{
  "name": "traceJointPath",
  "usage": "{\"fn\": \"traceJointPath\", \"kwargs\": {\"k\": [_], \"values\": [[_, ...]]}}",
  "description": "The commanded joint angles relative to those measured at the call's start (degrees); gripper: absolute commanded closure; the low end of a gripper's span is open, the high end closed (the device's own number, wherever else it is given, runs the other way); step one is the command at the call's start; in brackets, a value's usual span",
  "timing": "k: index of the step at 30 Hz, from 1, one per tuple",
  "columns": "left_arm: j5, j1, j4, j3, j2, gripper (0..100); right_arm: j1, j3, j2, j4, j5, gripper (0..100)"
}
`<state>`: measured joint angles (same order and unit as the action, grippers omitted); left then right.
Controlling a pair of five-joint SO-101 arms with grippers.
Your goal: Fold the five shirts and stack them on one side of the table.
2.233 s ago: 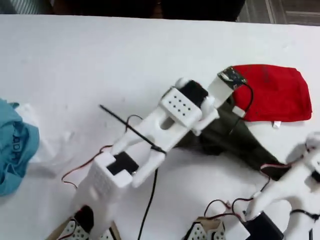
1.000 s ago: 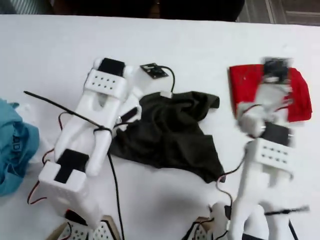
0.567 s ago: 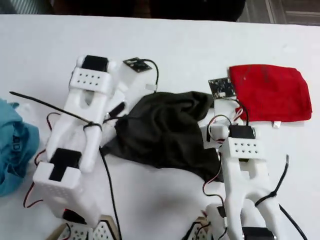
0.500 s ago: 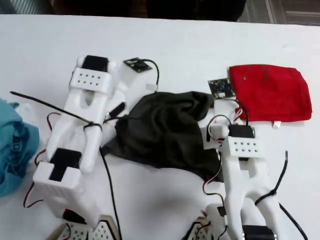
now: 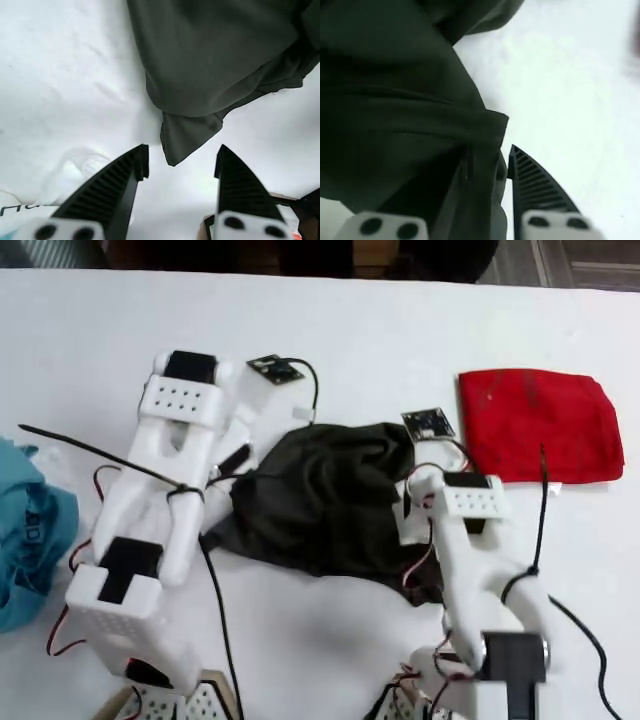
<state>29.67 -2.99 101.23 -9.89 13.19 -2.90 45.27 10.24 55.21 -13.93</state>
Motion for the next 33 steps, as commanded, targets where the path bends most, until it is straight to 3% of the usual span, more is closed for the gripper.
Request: {"fn": "traceJointPath", "kwargs": {"k": [1, 13, 19, 24, 33], "values": [[0.35, 0.18, 0.35, -1.27, -3.43, 77, -0.04, -4.66, -4.70, -1.71, 0.26, 87.8], [0.35, 0.18, 0.26, -1.01, -3.16, 77, 0.66, -8.09, -5.93, -1.98, 0.26, 87.9], [0.35, 0.18, 0.18, -1.01, -3.08, 77, 1.27, -5.01, 1.10, -3.30, 0.26, 87.9], [0.35, 0.18, 0.00, -1.01, -3.08, 77, -0.75, -1.14, 1.01, -9.10, 0.26, 87.9], [0.35, 0.18, 0.00, -1.01, -3.08, 77, -0.66, -0.79, 0.04, -9.71, 0.26, 87.9]]}}
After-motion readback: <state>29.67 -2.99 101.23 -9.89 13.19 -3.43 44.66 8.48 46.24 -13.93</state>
